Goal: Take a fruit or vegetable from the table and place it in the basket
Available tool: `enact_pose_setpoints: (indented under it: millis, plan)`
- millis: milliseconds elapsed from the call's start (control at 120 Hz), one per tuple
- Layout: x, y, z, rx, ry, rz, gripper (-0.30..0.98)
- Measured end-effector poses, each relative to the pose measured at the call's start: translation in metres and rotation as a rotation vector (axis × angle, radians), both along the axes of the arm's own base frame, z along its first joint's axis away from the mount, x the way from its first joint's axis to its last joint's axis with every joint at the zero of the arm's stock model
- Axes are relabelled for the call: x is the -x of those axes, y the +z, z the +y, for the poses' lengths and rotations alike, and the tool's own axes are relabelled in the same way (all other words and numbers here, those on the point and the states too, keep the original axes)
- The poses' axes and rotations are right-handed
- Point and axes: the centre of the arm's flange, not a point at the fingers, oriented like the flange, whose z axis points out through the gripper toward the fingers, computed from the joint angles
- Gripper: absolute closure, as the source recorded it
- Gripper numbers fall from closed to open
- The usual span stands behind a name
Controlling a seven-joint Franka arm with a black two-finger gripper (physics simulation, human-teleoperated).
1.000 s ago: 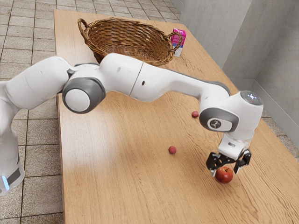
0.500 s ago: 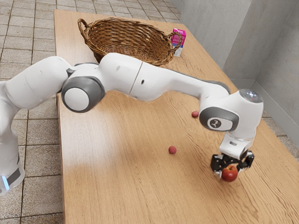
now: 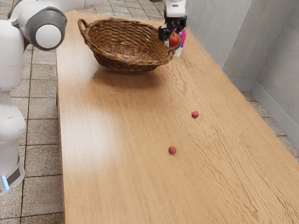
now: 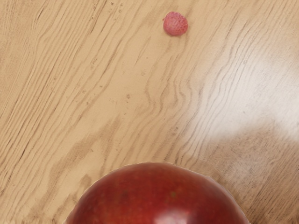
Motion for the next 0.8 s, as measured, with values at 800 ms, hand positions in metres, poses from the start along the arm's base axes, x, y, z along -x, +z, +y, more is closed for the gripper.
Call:
enact_pose_setpoints:
  millis: [800]
  plan:
    - [0.101,-0.068,0.198,0.097,0.306,0.073,0.10]
